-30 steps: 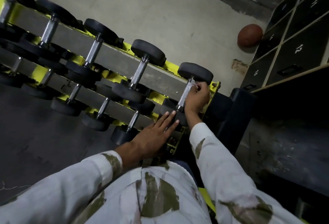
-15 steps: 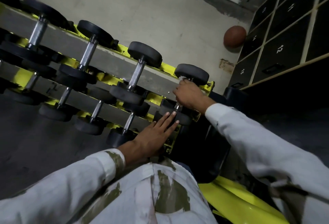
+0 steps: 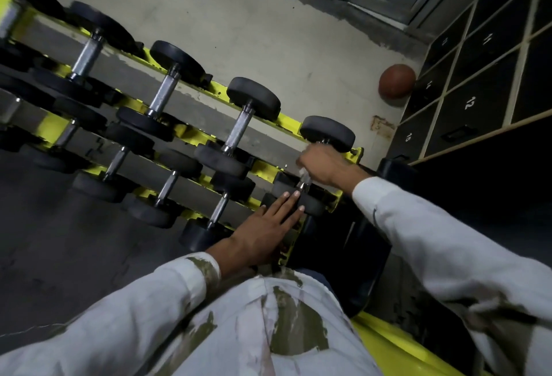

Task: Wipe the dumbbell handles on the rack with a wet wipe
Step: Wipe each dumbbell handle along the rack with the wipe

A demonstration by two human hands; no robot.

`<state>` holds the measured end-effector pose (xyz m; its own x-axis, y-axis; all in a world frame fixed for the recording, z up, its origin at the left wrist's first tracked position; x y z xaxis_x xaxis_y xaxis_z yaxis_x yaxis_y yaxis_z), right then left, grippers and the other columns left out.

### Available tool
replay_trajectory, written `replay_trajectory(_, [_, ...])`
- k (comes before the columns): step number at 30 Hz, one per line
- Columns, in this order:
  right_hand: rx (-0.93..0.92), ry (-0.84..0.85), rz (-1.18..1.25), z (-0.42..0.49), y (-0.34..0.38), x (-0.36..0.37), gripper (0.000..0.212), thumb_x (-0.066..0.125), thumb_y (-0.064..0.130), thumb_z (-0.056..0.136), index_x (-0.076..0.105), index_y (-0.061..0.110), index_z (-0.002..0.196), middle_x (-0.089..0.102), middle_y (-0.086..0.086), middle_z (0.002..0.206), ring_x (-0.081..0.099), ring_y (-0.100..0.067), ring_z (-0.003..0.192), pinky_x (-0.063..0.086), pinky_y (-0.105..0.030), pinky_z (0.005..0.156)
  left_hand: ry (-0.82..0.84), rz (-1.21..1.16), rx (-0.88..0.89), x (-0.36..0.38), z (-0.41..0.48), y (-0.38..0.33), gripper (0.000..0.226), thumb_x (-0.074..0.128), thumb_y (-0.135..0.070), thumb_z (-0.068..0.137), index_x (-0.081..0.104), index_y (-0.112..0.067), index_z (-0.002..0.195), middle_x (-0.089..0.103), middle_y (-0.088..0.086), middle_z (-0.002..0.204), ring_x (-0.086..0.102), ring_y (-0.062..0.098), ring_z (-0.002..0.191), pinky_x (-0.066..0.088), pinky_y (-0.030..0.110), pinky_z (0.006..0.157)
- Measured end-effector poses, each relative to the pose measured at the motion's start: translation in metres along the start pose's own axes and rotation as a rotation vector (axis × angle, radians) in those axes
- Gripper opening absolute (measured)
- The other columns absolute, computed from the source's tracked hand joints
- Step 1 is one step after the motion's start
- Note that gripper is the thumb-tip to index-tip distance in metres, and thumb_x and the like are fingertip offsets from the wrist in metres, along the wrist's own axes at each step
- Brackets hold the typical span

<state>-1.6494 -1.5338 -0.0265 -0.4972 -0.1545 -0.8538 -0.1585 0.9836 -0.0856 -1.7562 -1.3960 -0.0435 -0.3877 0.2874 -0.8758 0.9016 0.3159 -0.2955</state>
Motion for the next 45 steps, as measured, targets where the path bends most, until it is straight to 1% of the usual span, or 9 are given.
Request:
replay_trajectory(11, [-0.232, -0.054, 0.072, -0.018, 0.024, 0.017, 0.013, 0.056, 0.022, 0.091, 0.069, 0.024, 0.092, 0.068, -0.011, 0.097, 0.064, -0.032, 0.095, 0.047, -0.034, 0.073, -0.009, 0.002, -0.140, -0.001, -0.002, -0.016, 0.106, 0.064, -0.023, 0.093, -0.015, -0.013, 0.162, -0.035, 0.016, 0.164, -0.021, 0.033, 0.156, 0.026, 0.045, 0.124])
replay_trajectory(15, [-0.121, -0.267, -0.049, -0.022, 0.001, -0.002, 0.017, 0.060, 0.025, 0.092, 0.074, 0.026, 0.101, 0.069, -0.007, 0.098, 0.055, -0.030, 0.107, 0.040, -0.039, 0.089, -0.009, 0.016, -0.172, -0.002, -0.001, -0.019, 0.104, 0.062, -0.026, 0.094, -0.016, -0.011, 0.161, -0.037, 0.016, 0.162, -0.019, 0.033, 0.156, 0.026, 0.048, 0.124])
replay_trajectory(19, [-0.268, -0.300, 0.090, -0.033, 0.027, 0.017, 0.013, 0.062, 0.015, 0.089, 0.072, 0.021, 0.096, 0.064, -0.003, 0.095, 0.054, -0.027, 0.096, 0.038, -0.035, 0.069, 0.006, 0.004, -0.200, -0.001, -0.002, -0.022, 0.098, 0.057, -0.026, 0.097, -0.015, -0.009, 0.161, -0.035, 0.019, 0.162, -0.018, 0.036, 0.156, 0.029, 0.050, 0.122])
replay_trajectory(24, [0.112, -0.506, 0.554, -0.051, -0.016, 0.033, 0.024, 0.066, 0.017, 0.089, 0.055, 0.018, 0.110, 0.050, -0.005, 0.114, 0.059, -0.028, 0.085, 0.046, -0.031, 0.065, 0.042, 0.013, -0.166, -0.010, -0.004, -0.021, 0.100, 0.059, -0.018, 0.095, -0.015, -0.011, 0.163, -0.033, 0.017, 0.164, -0.018, 0.034, 0.157, 0.030, 0.045, 0.121])
replay_trajectory(28, [0.563, -0.691, 1.016, -0.074, -0.030, 0.068, 0.010, 0.062, 0.013, 0.089, 0.059, 0.016, 0.099, 0.059, -0.002, 0.103, 0.055, -0.016, 0.085, 0.039, -0.028, 0.068, 0.108, 0.057, -0.129, -0.014, -0.003, -0.018, 0.113, 0.072, -0.030, 0.091, -0.013, -0.011, 0.163, -0.029, 0.018, 0.166, -0.015, 0.034, 0.157, 0.020, 0.048, 0.124])
replay_trajectory(31, [0.859, -0.583, 1.353, -0.074, -0.034, 0.115, 0.008, 0.060, 0.011, 0.092, 0.068, 0.012, 0.093, 0.071, -0.005, 0.094, 0.066, -0.024, 0.088, 0.051, -0.030, 0.072, 0.131, 0.075, -0.105, -0.015, -0.002, -0.018, 0.112, 0.071, -0.032, 0.092, -0.012, -0.010, 0.163, -0.029, 0.020, 0.166, -0.013, 0.036, 0.157, 0.021, 0.050, 0.125])
replay_trajectory(35, [0.957, -0.425, 1.911, -0.045, -0.041, 0.149, 0.018, 0.057, 0.005, 0.088, 0.074, 0.011, 0.086, 0.076, -0.014, 0.095, 0.071, -0.033, 0.091, 0.059, -0.043, 0.081, 0.128, 0.091, -0.088, -0.015, -0.002, -0.016, 0.111, 0.071, -0.030, 0.093, -0.013, -0.010, 0.163, -0.028, 0.021, 0.165, -0.013, 0.037, 0.157, 0.021, 0.051, 0.125])
replay_trajectory(40, [0.799, -0.088, 1.898, -0.038, -0.028, 0.136, 0.026, 0.046, -0.001, 0.093, 0.070, 0.001, 0.104, 0.070, -0.012, 0.084, 0.063, -0.023, 0.070, 0.053, -0.027, 0.066, 0.136, 0.108, -0.082, -0.014, -0.002, -0.016, 0.109, 0.069, -0.032, 0.094, -0.013, -0.010, 0.163, -0.028, 0.022, 0.165, -0.012, 0.038, 0.157, 0.022, 0.052, 0.124])
replay_trajectory(45, [0.854, -0.252, 2.276, -0.020, -0.054, 0.124, 0.037, 0.034, -0.009, 0.095, 0.057, -0.003, 0.124, 0.070, -0.013, 0.091, 0.068, -0.025, 0.078, 0.054, -0.038, 0.068, 0.123, 0.111, -0.073, -0.015, -0.002, -0.016, 0.102, 0.063, -0.023, 0.095, -0.012, -0.009, 0.162, -0.025, 0.023, 0.166, -0.011, 0.039, 0.157, 0.021, 0.053, 0.124])
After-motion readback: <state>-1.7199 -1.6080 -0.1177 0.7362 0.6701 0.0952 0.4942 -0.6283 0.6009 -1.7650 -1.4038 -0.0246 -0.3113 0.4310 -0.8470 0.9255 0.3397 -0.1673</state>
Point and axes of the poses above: each hand's wrist, its own z-axis towards the middle knuckle, its own x-axis out of the palm, y = z × x, the point moved 10 cm from there along z, towards the middle knuckle
